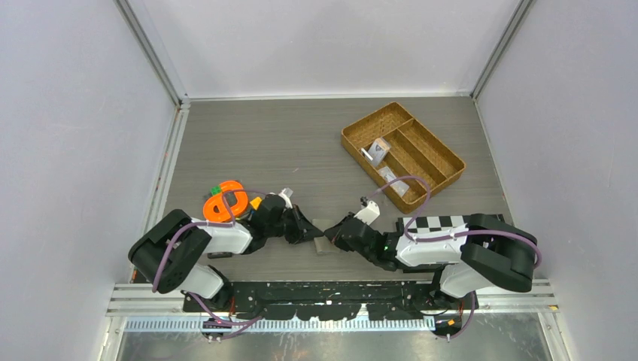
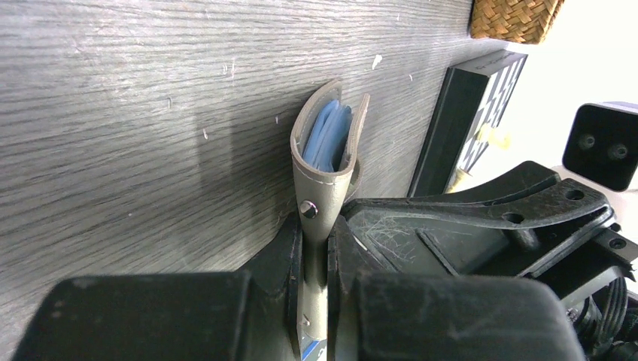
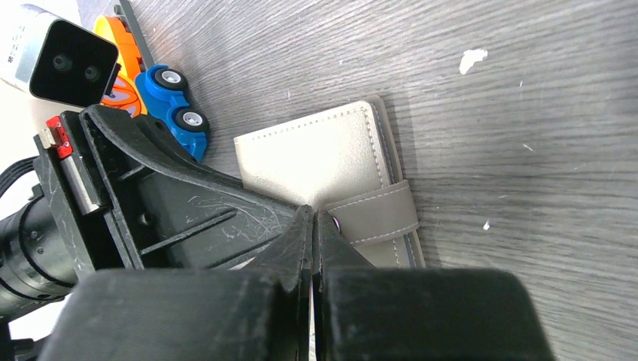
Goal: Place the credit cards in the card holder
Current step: Close the card holder at the center of the board.
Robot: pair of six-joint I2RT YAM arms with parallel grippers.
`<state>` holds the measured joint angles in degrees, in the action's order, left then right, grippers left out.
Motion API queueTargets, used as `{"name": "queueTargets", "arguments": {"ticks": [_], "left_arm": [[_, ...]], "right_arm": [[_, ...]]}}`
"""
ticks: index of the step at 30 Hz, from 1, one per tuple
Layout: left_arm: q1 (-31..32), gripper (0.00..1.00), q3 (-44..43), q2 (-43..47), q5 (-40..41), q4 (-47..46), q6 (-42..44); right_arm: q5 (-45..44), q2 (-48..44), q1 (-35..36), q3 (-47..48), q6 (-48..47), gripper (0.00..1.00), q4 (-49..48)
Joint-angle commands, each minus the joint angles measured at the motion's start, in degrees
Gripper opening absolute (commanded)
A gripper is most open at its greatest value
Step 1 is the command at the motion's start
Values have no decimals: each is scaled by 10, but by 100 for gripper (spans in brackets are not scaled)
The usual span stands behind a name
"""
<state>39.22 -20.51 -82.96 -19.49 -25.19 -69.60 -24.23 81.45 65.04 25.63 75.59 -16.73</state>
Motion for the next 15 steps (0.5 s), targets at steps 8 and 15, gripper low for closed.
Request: {"name": "queueTargets", "arguments": {"ticks": [8,15], "left_arm": [[-23,0,17,4,87,-31,5],[-25,0,-37,-22,23,42,93]], "right_arm": [[-8,-10,10,-65,5,0,115],[19,-99,9,36,-175,4,202]]}}
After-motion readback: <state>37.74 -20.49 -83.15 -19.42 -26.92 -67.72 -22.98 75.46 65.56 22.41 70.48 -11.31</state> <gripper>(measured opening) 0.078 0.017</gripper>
